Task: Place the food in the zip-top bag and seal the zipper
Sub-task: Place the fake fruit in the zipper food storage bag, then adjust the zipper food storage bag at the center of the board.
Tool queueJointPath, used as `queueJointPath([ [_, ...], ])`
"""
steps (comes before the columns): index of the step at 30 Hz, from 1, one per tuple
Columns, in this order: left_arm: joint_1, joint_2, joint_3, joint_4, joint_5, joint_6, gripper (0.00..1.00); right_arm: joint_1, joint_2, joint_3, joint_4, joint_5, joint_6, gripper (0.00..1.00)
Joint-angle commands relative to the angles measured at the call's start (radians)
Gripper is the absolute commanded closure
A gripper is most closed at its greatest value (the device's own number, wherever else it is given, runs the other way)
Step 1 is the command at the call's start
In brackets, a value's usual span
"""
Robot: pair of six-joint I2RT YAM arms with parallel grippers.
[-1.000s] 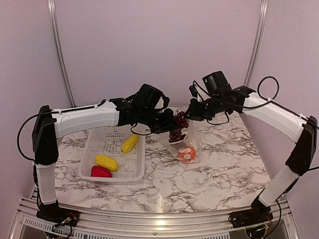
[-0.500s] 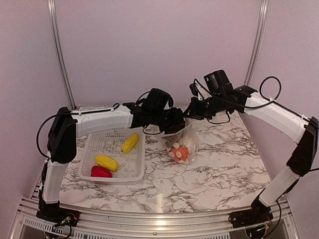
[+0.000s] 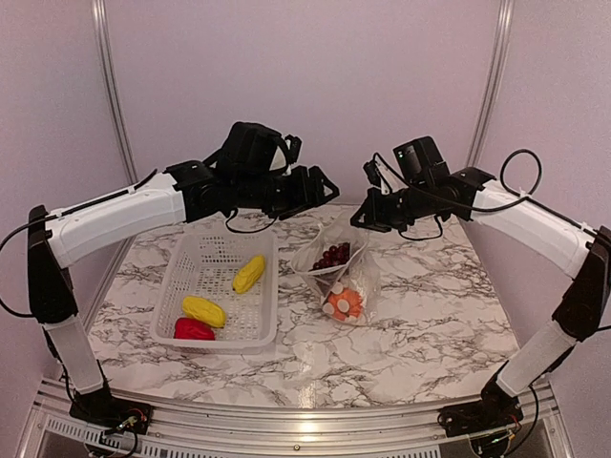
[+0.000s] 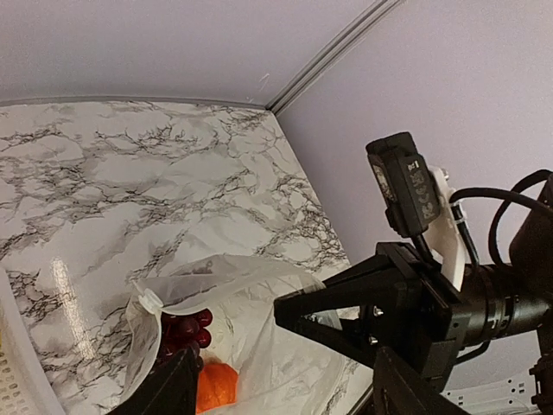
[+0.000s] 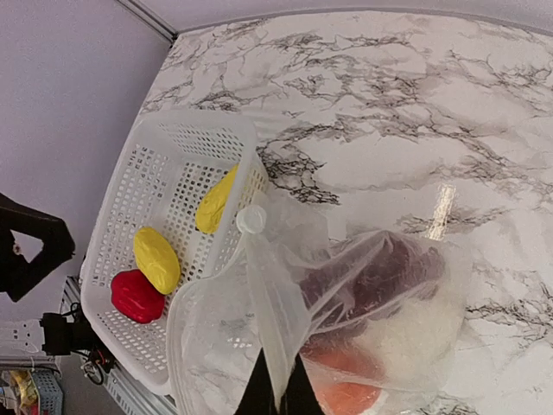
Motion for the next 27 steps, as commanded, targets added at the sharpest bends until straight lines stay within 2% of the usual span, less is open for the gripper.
queueJointPath([
  [1,0.007,-0.053,-0.066,-0.209,-0.16,0.052,0.3,0.002,-0.024,-0.005,0.027,-0.006,0.002,1.0],
  [3,0.016,-0.054,-0.1,-0.256,-0.154,0.038,0.31,0.001,-0.034,-0.016,0.026,-0.006,0.001,1.0],
  [7,0.019,-0.026,-0.153,-0.248,-0.037,0.024,0.31,0.005,-0.052,-0.034,0.012,-0.015,-0.002,1.0],
  [14,0.018,0.076,-0.098,-0.254,0.045,0.04,0.35,0.041,-0.066,-0.04,-0.025,-0.012,-0.008,1.0],
  [18,0.018,0.13,-0.04,-0.256,0.032,0.024,0.49,0.068,-0.072,-0.041,-0.058,0.011,-0.008,1.0],
  [21,0.02,0.149,-0.019,-0.208,0.037,-0.014,0.73,0.083,-0.082,-0.05,-0.098,0.044,0.007,1.0],
  [23,0.018,0.152,-0.01,-0.165,0.048,-0.053,0.87,0.085,-0.094,-0.063,-0.125,0.068,0.023,0.92],
  [25,0.018,0.144,-0.01,-0.137,0.04,-0.1,0.92,0.086,-0.108,-0.076,-0.151,0.093,0.035,0.79],
  [27,0.018,0.123,-0.025,-0.111,0.008,-0.158,0.95,0.086,-0.124,-0.093,-0.159,0.095,0.05,0.72],
])
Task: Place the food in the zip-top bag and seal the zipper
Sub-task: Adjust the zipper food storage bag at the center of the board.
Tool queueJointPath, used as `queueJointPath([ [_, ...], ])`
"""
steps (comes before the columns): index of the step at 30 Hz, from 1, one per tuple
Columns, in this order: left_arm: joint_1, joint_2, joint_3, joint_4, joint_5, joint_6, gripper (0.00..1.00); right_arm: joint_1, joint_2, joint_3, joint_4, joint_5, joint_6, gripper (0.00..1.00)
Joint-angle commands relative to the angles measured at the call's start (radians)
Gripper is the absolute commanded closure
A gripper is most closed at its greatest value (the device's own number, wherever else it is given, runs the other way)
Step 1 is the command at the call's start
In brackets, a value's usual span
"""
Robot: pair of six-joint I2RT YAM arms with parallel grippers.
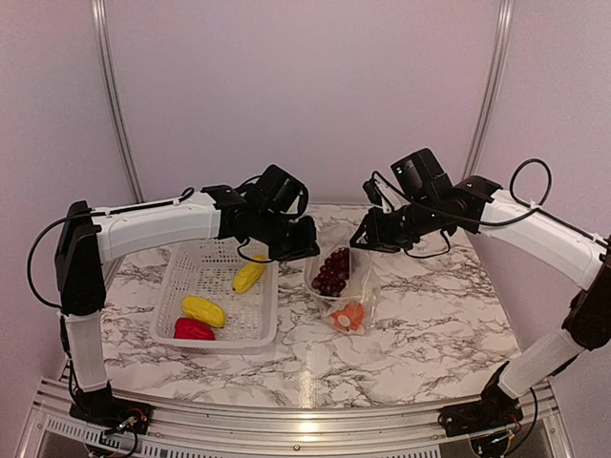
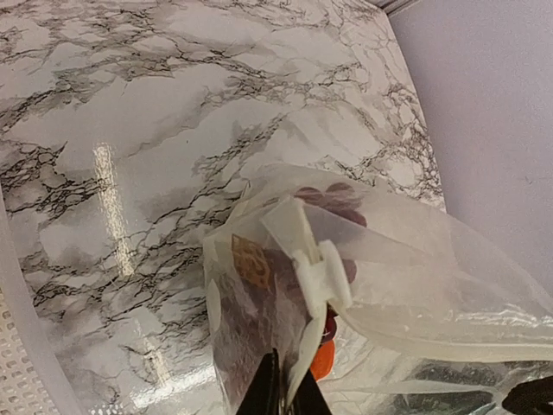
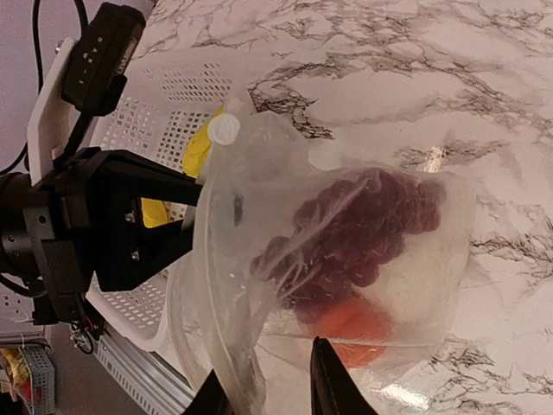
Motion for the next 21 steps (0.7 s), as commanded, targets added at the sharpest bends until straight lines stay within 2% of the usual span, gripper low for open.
queueJointPath([
  [1,0.0,-0.036,-0.009,0.115,-0.04,-0.138,0.96,0.007,-0.058,-0.025,-0.069,0.052,0.04,0.7],
  [5,0.001,-0.083,-0.082,0.223,-0.091,-0.252,1.0,0.013,-0.08,-0.05,-0.074,0.07,0.056,0.7],
  [14,0.001,-0.09,-0.083,0.258,-0.15,-0.319,1.0,0.015,-0.071,-0.051,-0.094,0.066,0.064,0.7],
  [17,0.0,-0.085,-0.08,0.256,-0.142,-0.322,1.0,0.015,-0.054,-0.049,-0.107,0.091,0.055,0.83],
  [19,0.001,-0.085,-0.083,0.254,-0.143,-0.325,1.0,0.015,-0.048,-0.046,-0.107,0.112,0.055,0.84],
  [21,0.001,-0.085,-0.084,0.253,-0.142,-0.324,1.0,0.016,-0.037,-0.045,-0.1,0.103,0.051,0.82],
])
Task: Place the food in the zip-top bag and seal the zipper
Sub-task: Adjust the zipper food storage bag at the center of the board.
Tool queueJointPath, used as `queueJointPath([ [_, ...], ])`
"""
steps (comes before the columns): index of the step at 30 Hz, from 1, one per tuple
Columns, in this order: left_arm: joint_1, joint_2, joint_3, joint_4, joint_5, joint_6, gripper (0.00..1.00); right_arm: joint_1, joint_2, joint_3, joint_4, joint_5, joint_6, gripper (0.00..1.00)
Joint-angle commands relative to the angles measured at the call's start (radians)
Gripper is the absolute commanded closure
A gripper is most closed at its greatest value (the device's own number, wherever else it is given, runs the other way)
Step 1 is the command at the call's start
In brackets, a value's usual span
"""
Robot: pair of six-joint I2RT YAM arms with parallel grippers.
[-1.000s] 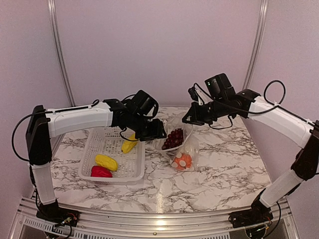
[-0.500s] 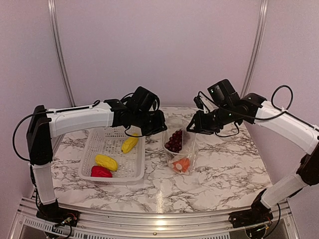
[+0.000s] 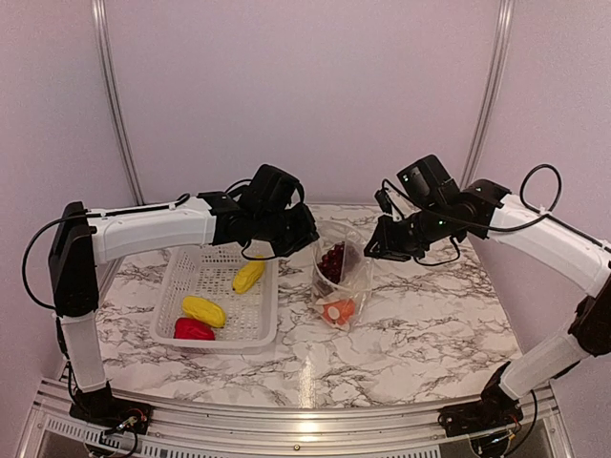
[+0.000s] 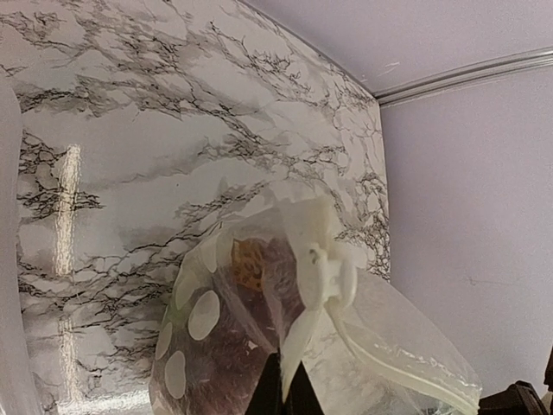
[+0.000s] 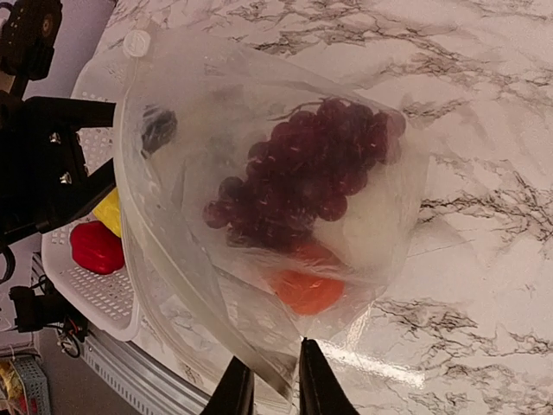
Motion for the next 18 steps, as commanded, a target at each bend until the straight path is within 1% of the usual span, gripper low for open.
queueJointPath([
  [1,0.001,-0.046,0.0,0.043,-0.018,-0.013,1.0,0.01,0.031,0.004,-0.013,0.019,-0.004,0.81],
  [4,0.003,-0.046,-0.001,0.043,-0.018,-0.012,1.0,0.01,0.046,-0.003,-0.008,0.012,-0.006,0.81],
  [5,0.004,-0.047,-0.001,0.044,-0.017,-0.011,1.0,0.009,0.047,-0.005,-0.007,0.02,-0.007,0.83],
  [6,0.005,-0.046,-0.003,0.045,-0.014,-0.01,1.0,0.009,0.047,-0.005,-0.005,0.031,-0.009,0.88],
  [7,0.005,-0.046,-0.004,0.045,-0.01,-0.008,1.0,0.009,0.047,0.001,-0.009,0.044,-0.012,0.96],
  [8,0.007,-0.048,-0.007,0.044,-0.007,-0.004,1.0,0.008,0.05,0.024,-0.026,0.07,-0.021,1.0],
  [9,0.009,-0.048,-0.009,0.043,-0.002,0.008,0.94,0.004,0.056,0.059,-0.059,0.096,-0.037,1.0],
  [10,0.011,-0.047,-0.001,0.039,0.006,0.026,0.8,-0.004,0.066,0.103,-0.102,0.129,-0.055,1.0],
  [11,0.014,-0.045,0.012,0.027,0.012,0.052,0.7,-0.014,0.075,0.155,-0.149,0.175,-0.079,1.0],
  [13,0.017,-0.047,0.044,-0.008,-0.003,0.132,0.56,-0.03,0.102,0.292,-0.259,0.271,-0.13,1.0],
  [16,0.016,-0.082,0.047,-0.007,-0.032,0.264,0.39,-0.039,0.188,0.522,-0.438,0.369,-0.206,1.0],
  [18,0.016,-0.117,0.026,-0.005,-0.052,0.327,0.32,-0.039,0.235,0.6,-0.504,0.384,-0.228,1.0],
])
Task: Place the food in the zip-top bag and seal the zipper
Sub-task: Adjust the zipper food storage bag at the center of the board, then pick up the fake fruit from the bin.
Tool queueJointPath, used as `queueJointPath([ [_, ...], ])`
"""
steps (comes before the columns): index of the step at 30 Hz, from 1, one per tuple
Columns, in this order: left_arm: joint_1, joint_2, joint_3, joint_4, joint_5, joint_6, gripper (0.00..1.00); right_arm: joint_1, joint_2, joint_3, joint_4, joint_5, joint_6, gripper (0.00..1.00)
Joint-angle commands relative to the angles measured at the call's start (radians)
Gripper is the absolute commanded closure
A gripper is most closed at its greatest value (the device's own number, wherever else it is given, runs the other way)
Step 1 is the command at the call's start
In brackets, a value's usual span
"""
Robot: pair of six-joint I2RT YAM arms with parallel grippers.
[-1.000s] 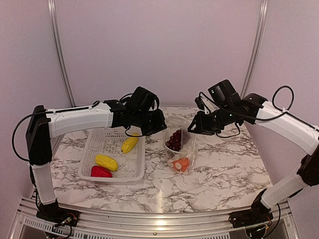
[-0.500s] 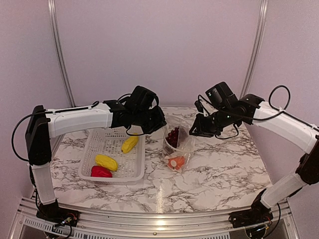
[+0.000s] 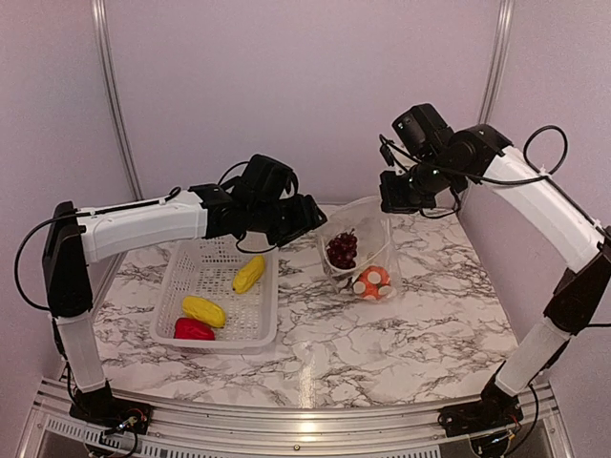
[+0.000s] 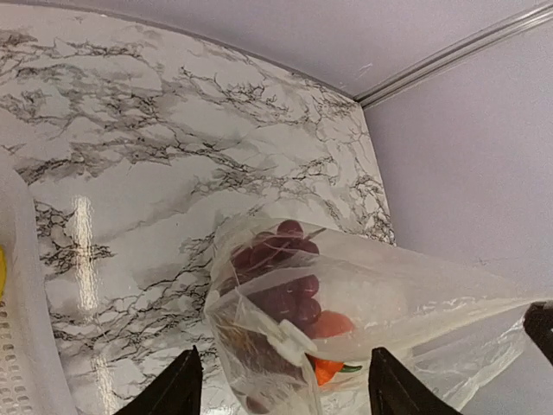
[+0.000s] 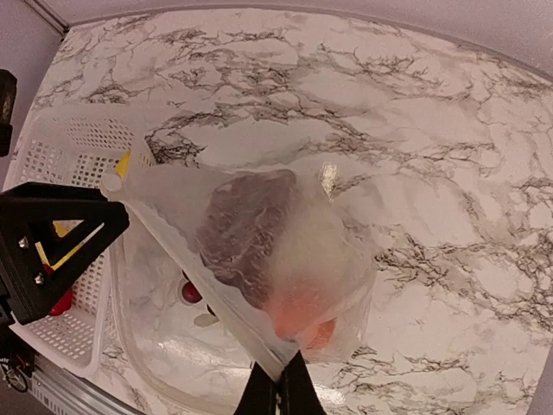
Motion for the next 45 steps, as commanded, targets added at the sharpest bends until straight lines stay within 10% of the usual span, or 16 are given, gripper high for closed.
queueJointPath([
  [1,0.005,-0.116,-0.002,0.001,-0.052,0.201,0.3,-0.013,0.069,0.189,-0.219,0.139,-0.102,1.0],
  [25,0.073,-0.439,-0.396,-0.33,-0.239,0.434,0.16,0.006,-0.104,-0.229,-0.069,-0.025,-0.053,1.0],
  [45,0.244,-0.071,-0.221,-0.37,-0.002,0.742,0.28,0.007,-0.151,-0.293,0.011,-0.114,-0.052,1.0],
])
